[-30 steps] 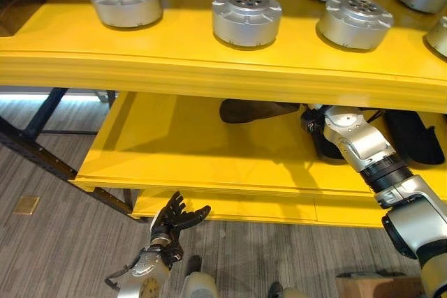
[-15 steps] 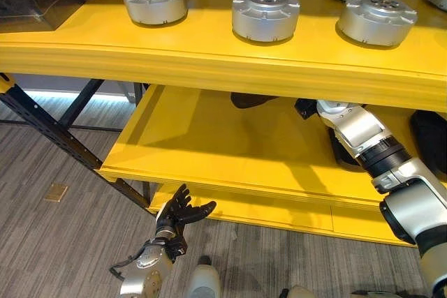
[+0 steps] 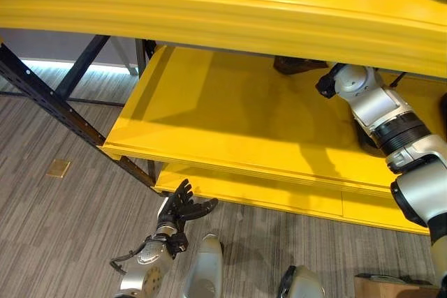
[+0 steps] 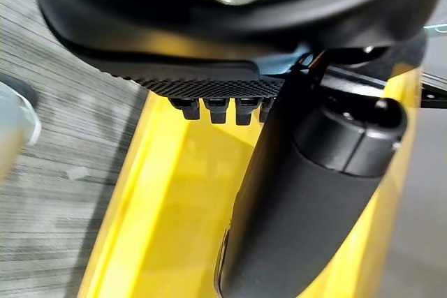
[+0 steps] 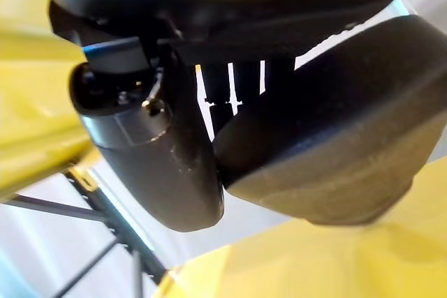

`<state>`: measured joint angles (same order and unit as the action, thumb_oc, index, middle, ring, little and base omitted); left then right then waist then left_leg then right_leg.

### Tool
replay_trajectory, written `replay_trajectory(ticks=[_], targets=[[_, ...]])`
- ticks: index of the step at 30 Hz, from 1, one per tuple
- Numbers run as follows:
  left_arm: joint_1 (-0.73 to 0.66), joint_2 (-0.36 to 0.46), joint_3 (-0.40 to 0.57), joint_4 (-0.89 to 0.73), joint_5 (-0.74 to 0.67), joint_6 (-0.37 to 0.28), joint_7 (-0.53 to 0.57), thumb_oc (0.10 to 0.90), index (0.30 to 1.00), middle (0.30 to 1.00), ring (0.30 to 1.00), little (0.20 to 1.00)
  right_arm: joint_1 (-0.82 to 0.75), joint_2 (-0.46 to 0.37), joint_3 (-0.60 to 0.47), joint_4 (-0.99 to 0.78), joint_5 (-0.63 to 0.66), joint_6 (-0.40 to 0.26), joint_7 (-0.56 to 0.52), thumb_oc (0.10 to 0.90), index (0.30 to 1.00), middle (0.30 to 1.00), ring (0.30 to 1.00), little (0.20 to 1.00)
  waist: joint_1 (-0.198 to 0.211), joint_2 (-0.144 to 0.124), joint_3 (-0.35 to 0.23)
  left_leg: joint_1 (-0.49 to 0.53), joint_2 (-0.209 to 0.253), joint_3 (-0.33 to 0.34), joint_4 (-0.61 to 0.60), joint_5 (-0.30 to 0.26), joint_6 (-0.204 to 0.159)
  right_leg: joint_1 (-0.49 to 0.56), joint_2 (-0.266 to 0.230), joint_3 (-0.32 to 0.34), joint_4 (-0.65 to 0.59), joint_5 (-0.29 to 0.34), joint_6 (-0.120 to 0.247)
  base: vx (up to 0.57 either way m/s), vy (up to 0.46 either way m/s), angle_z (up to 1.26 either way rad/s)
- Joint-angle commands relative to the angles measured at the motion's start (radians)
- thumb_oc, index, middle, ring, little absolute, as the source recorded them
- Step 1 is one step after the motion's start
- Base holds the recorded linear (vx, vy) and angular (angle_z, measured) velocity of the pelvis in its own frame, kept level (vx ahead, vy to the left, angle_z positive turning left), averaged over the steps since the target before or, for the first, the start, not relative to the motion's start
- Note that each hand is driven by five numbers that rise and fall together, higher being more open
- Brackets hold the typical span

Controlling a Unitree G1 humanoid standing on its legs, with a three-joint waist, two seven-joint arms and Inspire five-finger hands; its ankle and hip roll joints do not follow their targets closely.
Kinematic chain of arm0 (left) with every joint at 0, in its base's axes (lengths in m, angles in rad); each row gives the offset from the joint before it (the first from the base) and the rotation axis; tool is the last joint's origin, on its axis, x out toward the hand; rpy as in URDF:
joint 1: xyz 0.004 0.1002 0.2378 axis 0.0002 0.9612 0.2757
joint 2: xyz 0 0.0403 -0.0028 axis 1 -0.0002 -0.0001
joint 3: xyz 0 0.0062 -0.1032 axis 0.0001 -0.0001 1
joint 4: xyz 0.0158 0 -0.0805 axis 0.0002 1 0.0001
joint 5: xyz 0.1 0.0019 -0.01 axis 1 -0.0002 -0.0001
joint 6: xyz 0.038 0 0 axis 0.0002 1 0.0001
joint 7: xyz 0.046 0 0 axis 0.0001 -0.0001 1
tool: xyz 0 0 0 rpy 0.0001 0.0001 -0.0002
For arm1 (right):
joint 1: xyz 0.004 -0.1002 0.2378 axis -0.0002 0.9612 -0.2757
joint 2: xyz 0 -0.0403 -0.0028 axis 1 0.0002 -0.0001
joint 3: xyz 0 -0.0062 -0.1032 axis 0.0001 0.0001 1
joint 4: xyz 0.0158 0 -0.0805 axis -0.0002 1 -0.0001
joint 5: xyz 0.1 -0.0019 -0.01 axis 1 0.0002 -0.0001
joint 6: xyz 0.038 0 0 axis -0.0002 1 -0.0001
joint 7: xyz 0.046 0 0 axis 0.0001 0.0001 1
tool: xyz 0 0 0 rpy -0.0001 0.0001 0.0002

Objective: Move parts from the plastic box to the shelf.

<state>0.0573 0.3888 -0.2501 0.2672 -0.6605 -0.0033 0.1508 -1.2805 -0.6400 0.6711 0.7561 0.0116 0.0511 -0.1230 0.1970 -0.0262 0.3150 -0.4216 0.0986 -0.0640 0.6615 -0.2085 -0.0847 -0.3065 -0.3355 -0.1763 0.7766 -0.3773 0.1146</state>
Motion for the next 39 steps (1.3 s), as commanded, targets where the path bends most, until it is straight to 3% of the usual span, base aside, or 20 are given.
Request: replay_trajectory(ticks=[1,11,30,39], targets=[[-0.055,0.065,0.0,-0.13,0.008,-0.096,0.013,0.9,1.0,1.0,1.0,1.0,-0.222,-0.076,0.016,0.02,-0.059,-0.046,-0.08,0.4,0.3,0.3,0.3,0.3,0.021,-0.023,-0.032,0.056,0.032,-0.047,0.101,-0.166,0.044,0.061,-0.004,0.027,-0.057,0.035,-0.015,0.0,0.0,0.0],[-0.078,0.054,-0.017,-0.156,0.002,-0.101,0.026,0.9,1.0,1.0,1.0,1.0,-0.141,0.004,0.003,0.124,-0.058,-0.028,-0.045,0.4,0.3,0.3,0.3,0.3,0.033,-0.009,-0.004,0.001,0.014,-0.054,0.138,-0.174,0.053,0.023,-0.015,0.025,-0.028,0.031,-0.019,0.0,0.008,0.02],[-0.093,0.034,-0.036,-0.168,-0.02,-0.111,0.069,0.9,1.0,1.0,1.0,1.0,0.015,0.242,-0.097,0.294,0.084,-0.019,-0.044,0.4,0.3,0.3,0.3,0.3,0.037,0.013,0.032,-0.053,0.012,-0.068,0.138,-0.146,0.042,-0.027,0.001,0.025,-0.015,0.043,-0.02,-0.03,0.006,0.01],[-0.091,0.037,-0.042,-0.166,-0.012,-0.11,0.072,0.9,1.0,1.0,1.0,1.0,0.046,0.254,-0.096,0.296,0.071,-0.016,-0.043,0.4,0.3,0.3,0.3,0.3,0.039,0.022,0.045,-0.062,0.01,-0.078,0.135,-0.139,0.039,-0.034,0.001,0.022,-0.006,0.039,-0.021,0.0,0.0,0.0]])
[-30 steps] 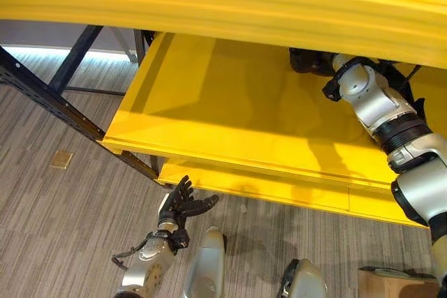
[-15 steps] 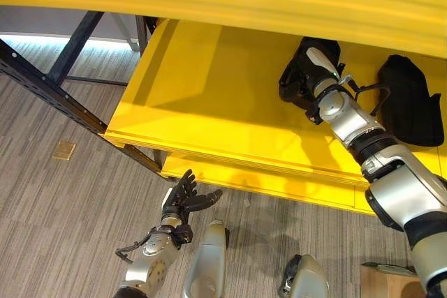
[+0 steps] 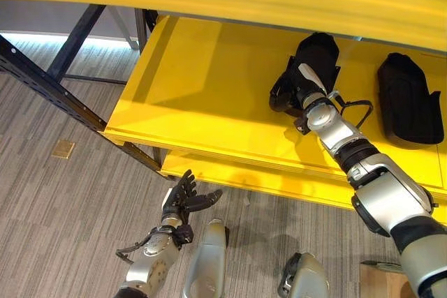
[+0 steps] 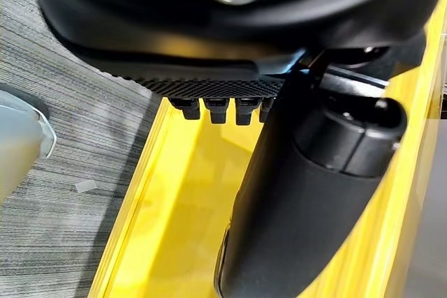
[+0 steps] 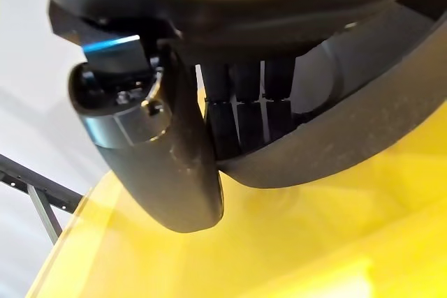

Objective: Move parts from the plastic box to the shelf.

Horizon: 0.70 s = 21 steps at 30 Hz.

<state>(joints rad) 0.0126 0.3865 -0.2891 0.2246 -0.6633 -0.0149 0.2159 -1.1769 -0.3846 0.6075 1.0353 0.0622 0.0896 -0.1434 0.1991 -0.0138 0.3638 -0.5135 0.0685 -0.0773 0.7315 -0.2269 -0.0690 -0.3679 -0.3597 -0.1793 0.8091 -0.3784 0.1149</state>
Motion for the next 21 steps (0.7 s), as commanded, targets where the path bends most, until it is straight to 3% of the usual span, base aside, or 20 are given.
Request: replay_trajectory(ticks=[1,21], targets=[[-0.045,0.039,-0.004,-0.123,-0.01,-0.099,0.006,0.9,1.0,1.0,1.0,1.0,-0.056,-0.006,-0.033,0.012,0.019,-0.055,-0.021,0.4,0.3,0.3,0.3,0.3,0.036,0.01,-0.003,0.03,0.04,-0.065,0.065,-0.12,0.023,0.026,0.025,0.025,-0.037,0.04,-0.021,0.0,0.0,0.0],[-0.039,0.037,0.012,-0.117,-0.026,-0.113,0.0,0.9,1.0,1.0,1.0,1.0,-0.056,-0.024,0.09,-0.172,-0.122,-0.074,0.048,0.4,0.3,0.3,0.3,0.3,0.06,0.001,0.012,0.016,0.036,-0.084,0.049,-0.103,0.02,0.018,0.022,0.006,-0.037,0.044,-0.02,0.0,-0.01,0.02]])
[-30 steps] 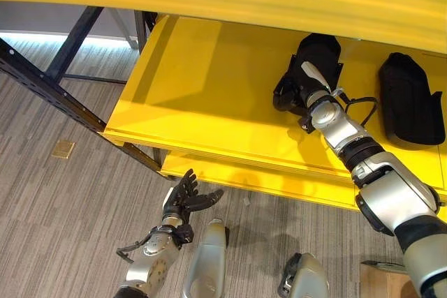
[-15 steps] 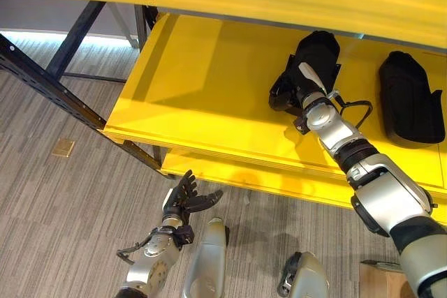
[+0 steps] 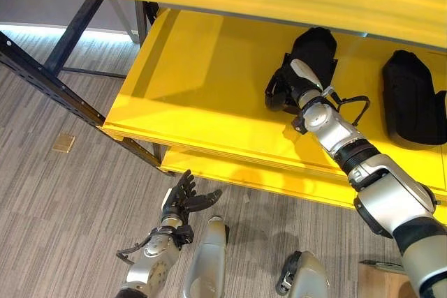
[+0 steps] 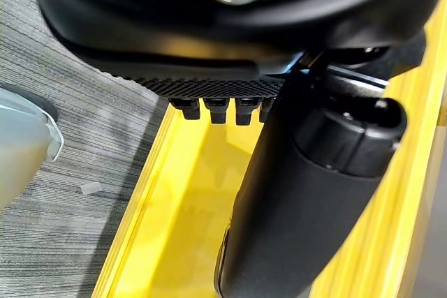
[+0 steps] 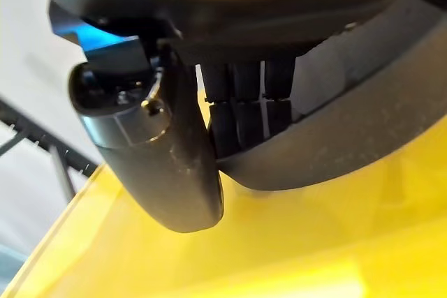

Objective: Move parts from the plastic box to the shelf.

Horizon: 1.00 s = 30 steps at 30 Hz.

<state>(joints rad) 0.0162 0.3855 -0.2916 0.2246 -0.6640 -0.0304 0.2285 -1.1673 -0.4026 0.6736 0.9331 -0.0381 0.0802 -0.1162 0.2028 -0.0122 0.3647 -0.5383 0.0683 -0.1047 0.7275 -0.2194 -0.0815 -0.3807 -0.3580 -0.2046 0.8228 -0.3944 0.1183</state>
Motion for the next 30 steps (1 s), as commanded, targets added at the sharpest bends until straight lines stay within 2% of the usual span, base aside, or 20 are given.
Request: replay_trajectory(ticks=[1,14,30], targets=[[-0.043,0.038,0.016,-0.116,-0.026,-0.098,-0.015,0.9,1.0,1.0,1.0,1.0,-0.068,-0.005,0.032,-0.078,-0.027,-0.069,0.026,0.4,0.3,0.3,0.3,0.3,0.059,-0.001,0.011,0.038,0.035,-0.059,0.053,-0.109,0.033,0.029,0.019,0.03,-0.05,0.06,-0.024,0.0,0.0,0.0],[-0.04,0.041,0.016,-0.116,-0.032,-0.102,-0.024,0.9,1.0,1.0,1.0,1.0,-0.054,0.01,0.045,-0.104,-0.043,-0.071,0.048,0.4,0.3,0.3,0.3,0.3,0.078,0.008,0.022,0.026,0.026,-0.063,0.058,-0.108,0.038,0.023,0.011,0.027,-0.047,0.063,-0.022,0.0,-0.002,0.01],[-0.051,0.048,0.016,-0.11,-0.027,-0.103,-0.001,0.9,1.0,1.0,1.0,1.0,-0.052,0.065,-0.058,0.071,0.013,-0.046,-0.035,0.4,0.3,0.3,0.3,0.3,0.056,0.021,0.03,0.014,0.026,-0.052,0.068,-0.108,0.041,0.0,0.016,0.038,-0.04,0.066,-0.027,0.0,0.0,0.0]])
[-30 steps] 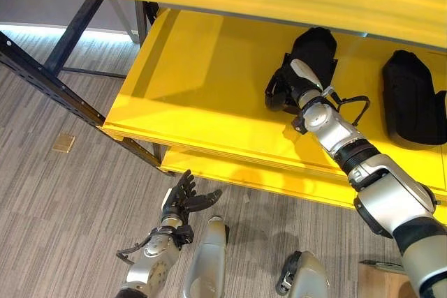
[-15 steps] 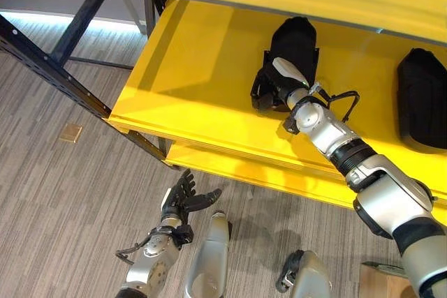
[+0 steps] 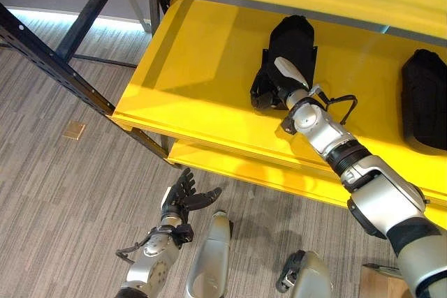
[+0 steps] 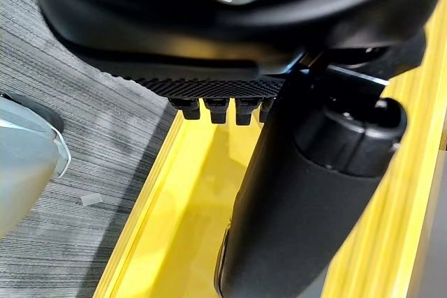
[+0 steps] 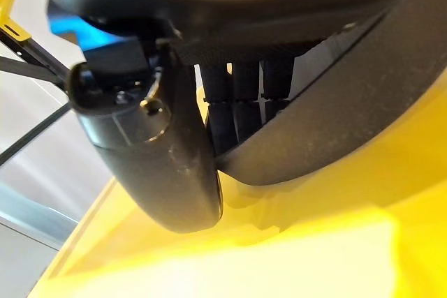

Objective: Move parts from the plastic box to the shelf.

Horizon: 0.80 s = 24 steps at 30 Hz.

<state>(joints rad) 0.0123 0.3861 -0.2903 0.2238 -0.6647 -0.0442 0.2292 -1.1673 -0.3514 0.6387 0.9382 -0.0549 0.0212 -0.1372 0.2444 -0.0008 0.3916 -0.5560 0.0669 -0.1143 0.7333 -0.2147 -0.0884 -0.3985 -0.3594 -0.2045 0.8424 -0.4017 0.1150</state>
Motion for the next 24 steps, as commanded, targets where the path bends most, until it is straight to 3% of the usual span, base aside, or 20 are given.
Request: replay_trajectory(ticks=[1,10,11,13,14,16,17,18,19,20,21,22,24], targets=[[-0.047,0.048,0.014,-0.111,-0.025,-0.091,0.0,0.9,1.0,1.0,1.0,1.0,-0.052,0.014,-0.026,0.069,0.033,0.014,-0.019,0.4,0.3,0.3,0.3,0.3,0.012,0.01,0.004,0.031,0.027,-0.042,0.062,-0.112,0.047,0.018,0.017,0.038,-0.06,0.074,-0.024,0.0,0.0,0.0],[-0.047,0.053,0.01,-0.109,-0.016,-0.088,0.0,0.9,1.0,1.0,1.0,1.0,-0.036,0.008,-0.067,0.126,0.053,0.016,-0.047,0.4,0.3,0.3,0.3,0.3,0.005,0.018,0.01,0.034,0.03,-0.042,0.058,-0.108,0.043,0.02,0.02,0.037,-0.06,0.075,-0.024,0.01,-0.001,0.0],[-0.046,0.052,0.009,-0.107,-0.015,-0.087,0.001,0.9,1.0,1.0,1.0,1.0,-0.029,0.011,-0.079,0.134,0.064,0.015,-0.052,0.4,0.3,0.3,0.3,0.3,0.006,0.02,0.013,0.046,0.034,-0.041,0.072,-0.137,0.039,0.03,0.022,0.042,-0.048,0.052,-0.017,0.04,-0.015,0.0],[-0.047,0.054,0.009,-0.107,-0.013,-0.087,0.002,0.9,1.0,1.0,1.0,1.0,-0.022,0.012,-0.095,0.158,0.076,0.015,-0.062,0.4,0.3,0.3,0.3,0.3,0.005,0.022,0.013,0.046,0.035,-0.041,0.068,-0.134,0.038,0.031,0.022,0.04,-0.051,0.052,-0.017,-0.02,-0.007,0.01],[-0.048,0.055,0.008,-0.109,-0.013,-0.088,0.001,0.9,1.0,1.0,1.0,1.0,-0.022,0.011,-0.103,0.168,0.08,0.015,-0.065,0.4,0.3,0.3,0.3,0.3,0.002,0.023,0.011,0.035,0.032,-0.041,0.054,-0.105,0.041,0.022,0.02,0.035,-0.063,0.075,-0.023,-0.08,0.005,0.03],[-0.046,0.057,0.006,-0.109,-0.011,-0.087,0.002,0.9,1.0,1.0,1.0,1.0,-0.019,0.015,-0.116,0.18,0.093,0.017,-0.071,0.4,0.3,0.3,0.3,0.3,0.003,0.023,0.012,0.046,0.035,-0.042,0.065,-0.132,0.037,0.032,0.022,0.04,-0.053,0.053,-0.016,0.0,0.0,0.0],[-0.049,0.055,0.003,-0.108,-0.01,-0.087,0.004,0.9,1.0,1.0,1.0,1.0,-0.012,0.019,-0.139,0.192,0.115,0.013,-0.084,0.4,0.3,0.3,0.3,0.3,0.0,0.024,0.011,0.035,0.032,-0.043,0.052,-0.103,0.041,0.022,0.021,0.037,-0.064,0.077,-0.022,0.05,-0.025,0.02],[-0.048,0.056,0.002,-0.107,-0.007,-0.085,0.006,0.9,1.0,1.0,1.0,1.0,-0.007,0.02,-0.145,0.202,0.122,0.012,-0.088,0.4,0.3,0.3,0.3,0.3,0.001,0.027,0.014,0.046,0.035,-0.043,0.065,-0.13,0.038,0.031,0.023,0.04,-0.052,0.054,-0.015,-0.08,0.0,0.02],[-0.051,0.056,0.001,-0.106,-0.005,-0.084,0.005,0.9,1.0,1.0,1.0,1.0,-0.011,0.018,-0.149,0.21,0.125,0.013,-0.088,0.4,0.3,0.3,0.3,0.3,-0.001,0.028,0.013,0.036,0.033,-0.043,0.05,-0.101,0.041,0.02,0.022,0.036,-0.062,0.077,-0.022,0.06,-0.018,0.02],[-0.049,0.056,0.001,-0.105,-0.005,-0.084,0.005,0.9,1.0,1.0,1.0,1.0,-0.01,0.019,-0.148,0.211,0.125,0.013,-0.088,0.4,0.3,0.3,0.3,0.3,0.0,0.028,0.015,0.047,0.036,-0.043,0.062,-0.13,0.038,0.03,0.023,0.04,-0.051,0.054,-0.015,-0.08,0.001,0.0],[-0.051,0.058,0.0,-0.108,-0.002,-0.084,0.005,0.9,1.0,1.0,1.0,1.0,-0.008,0.017,-0.151,0.212,0.129,0.013,-0.091,0.4,0.3,0.3,0.3,0.3,-0.001,0.029,0.013,0.034,0.033,-0.043,0.052,-0.101,0.04,0.018,0.022,0.037,-0.06,0.077,-0.022,0.05,-0.021,0.01],[-0.05,0.057,-0.003,-0.107,0.001,-0.084,0.007,0.9,1.0,1.0,1.0,1.0,-0.002,0.02,-0.154,0.21,0.133,0.011,-0.092,0.4,0.3,0.3,0.3,0.3,-0.001,0.031,0.016,0.045,0.036,-0.042,0.066,-0.131,0.037,0.027,0.024,0.042,-0.047,0.053,-0.015,-0.08,0.0,-0.01],[-0.054,0.055,-0.005,-0.106,0.001,-0.085,0.008,0.9,1.0,1.0,1.0,1.0,0.004,0.024,-0.157,0.209,0.137,0.01,-0.096,0.4,0.3,0.3,0.3,0.3,-0.005,0.031,0.015,0.035,0.035,-0.041,0.056,-0.103,0.041,0.015,0.023,0.038,-0.055,0.075,-0.022,-0.03,0.001,-0.02]])
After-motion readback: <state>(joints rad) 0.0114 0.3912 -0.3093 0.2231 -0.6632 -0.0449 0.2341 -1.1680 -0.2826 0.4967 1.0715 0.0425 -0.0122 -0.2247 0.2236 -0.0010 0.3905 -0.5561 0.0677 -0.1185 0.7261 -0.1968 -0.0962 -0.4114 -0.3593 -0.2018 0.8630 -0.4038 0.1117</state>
